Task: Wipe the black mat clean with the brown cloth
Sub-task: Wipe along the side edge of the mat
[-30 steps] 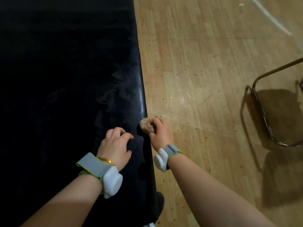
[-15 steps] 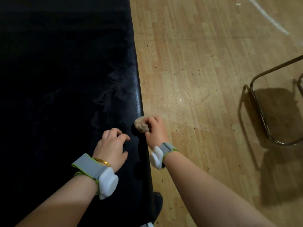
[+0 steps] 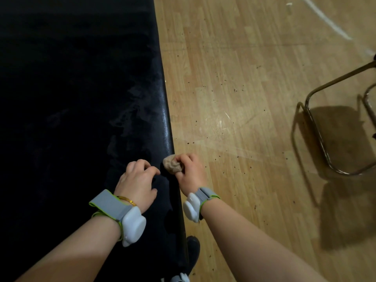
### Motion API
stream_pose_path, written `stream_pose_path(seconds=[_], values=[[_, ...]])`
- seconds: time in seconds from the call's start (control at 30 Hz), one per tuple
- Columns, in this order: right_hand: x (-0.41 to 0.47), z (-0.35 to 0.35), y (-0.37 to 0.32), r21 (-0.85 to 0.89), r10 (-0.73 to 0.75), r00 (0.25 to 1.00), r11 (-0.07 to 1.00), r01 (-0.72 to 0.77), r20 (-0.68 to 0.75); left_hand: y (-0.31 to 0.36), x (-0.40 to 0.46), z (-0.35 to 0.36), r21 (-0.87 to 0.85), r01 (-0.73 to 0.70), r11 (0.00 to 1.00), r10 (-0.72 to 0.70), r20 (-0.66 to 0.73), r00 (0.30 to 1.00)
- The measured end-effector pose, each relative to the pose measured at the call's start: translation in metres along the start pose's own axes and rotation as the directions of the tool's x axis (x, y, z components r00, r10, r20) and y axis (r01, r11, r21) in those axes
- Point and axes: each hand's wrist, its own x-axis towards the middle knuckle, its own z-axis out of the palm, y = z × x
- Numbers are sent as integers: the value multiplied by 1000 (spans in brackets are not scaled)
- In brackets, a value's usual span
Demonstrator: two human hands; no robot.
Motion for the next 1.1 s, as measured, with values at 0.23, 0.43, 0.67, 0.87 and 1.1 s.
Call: stream_pose_path(seconds=[0.23,0.43,0.67,0.87,1.1], values=[[-46,1,26,-67,-89,992,993,95,90,6,-3,0,15,-18,1000,18,10,1000],[0,-2,-5,-43,-30,999,999,29,-18,9,-10,2,30,-21,999,21,15,1000],[-68,5,32,-47,-46,993,998,52,112,8,-14,1,38,-16,999,15,17,1000],[-32,2,9,12,8,1000,1000,-8,-7,4,-18,2,64,-19,998,17,27,999],[-50,4,22,0,-27,998,1000,27,55,2,-14,1,113,-63,992,55,75,996]])
